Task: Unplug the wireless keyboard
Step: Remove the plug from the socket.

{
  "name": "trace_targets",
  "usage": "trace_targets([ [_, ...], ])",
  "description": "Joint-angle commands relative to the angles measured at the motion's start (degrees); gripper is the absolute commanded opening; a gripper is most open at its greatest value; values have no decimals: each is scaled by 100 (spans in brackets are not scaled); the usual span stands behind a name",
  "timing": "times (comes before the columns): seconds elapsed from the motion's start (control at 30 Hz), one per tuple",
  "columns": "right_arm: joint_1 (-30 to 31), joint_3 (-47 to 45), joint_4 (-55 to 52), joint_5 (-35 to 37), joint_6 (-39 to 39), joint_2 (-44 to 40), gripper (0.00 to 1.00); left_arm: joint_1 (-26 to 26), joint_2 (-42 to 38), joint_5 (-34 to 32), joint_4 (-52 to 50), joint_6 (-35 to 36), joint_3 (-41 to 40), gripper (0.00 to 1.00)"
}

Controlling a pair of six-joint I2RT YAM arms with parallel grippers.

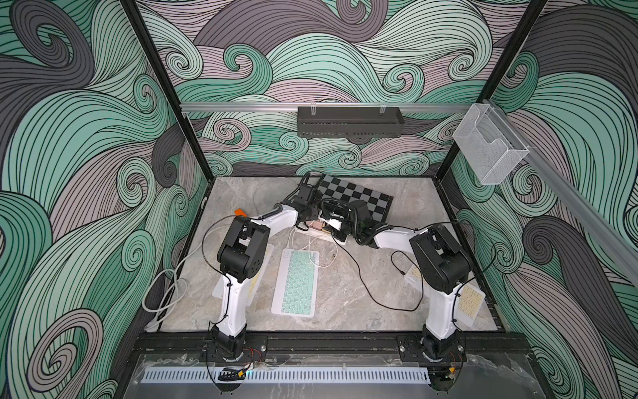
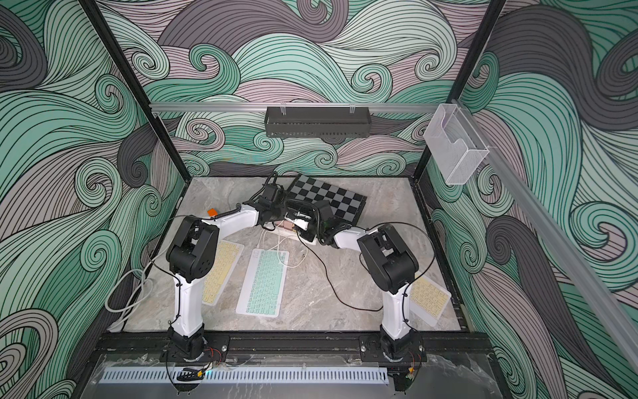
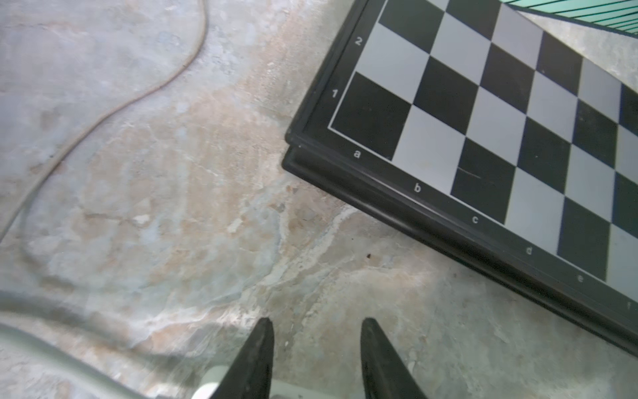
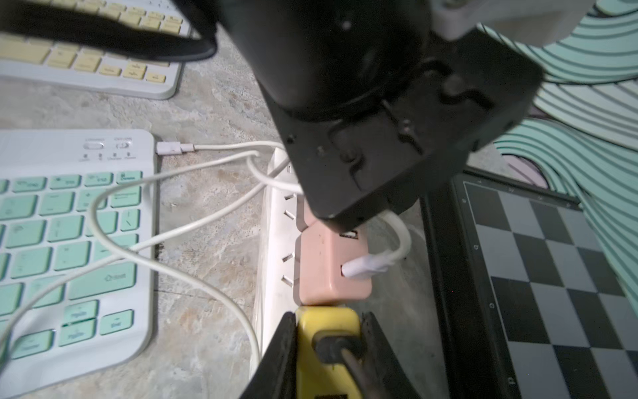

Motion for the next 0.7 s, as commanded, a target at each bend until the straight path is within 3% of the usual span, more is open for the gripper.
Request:
trace_targets([
  [0.0, 52, 23, 1395, 1299, -1272, -184, 0, -185, 522, 40, -1582, 9, -595, 0],
  [0.07, 76, 34, 1421, 1489, -1270, -140, 0, -197, 506, 11, -1532, -13, -648, 0],
  [0.13, -27, 145, 1119, 1293, -593, -234, 0, -205, 495, -35, -1484, -31, -690, 0],
  [0.23, -414, 526, 94, -154, 795, -429, 0, -220, 484, -66, -1465, -50, -723, 0],
  [0.4, -598, 863, -546, -1270, 1707, -318, 0, -275, 469, -71, -1423, -99, -728, 0],
  [0.47, -621, 781, -461, -1218, 1735, -298, 0, -290, 443, -79, -1400, -106, -753, 0],
  [0.67, -266, 536, -381, 78, 416, -189, 0, -287, 292, -32, -1563, -25, -514, 0],
])
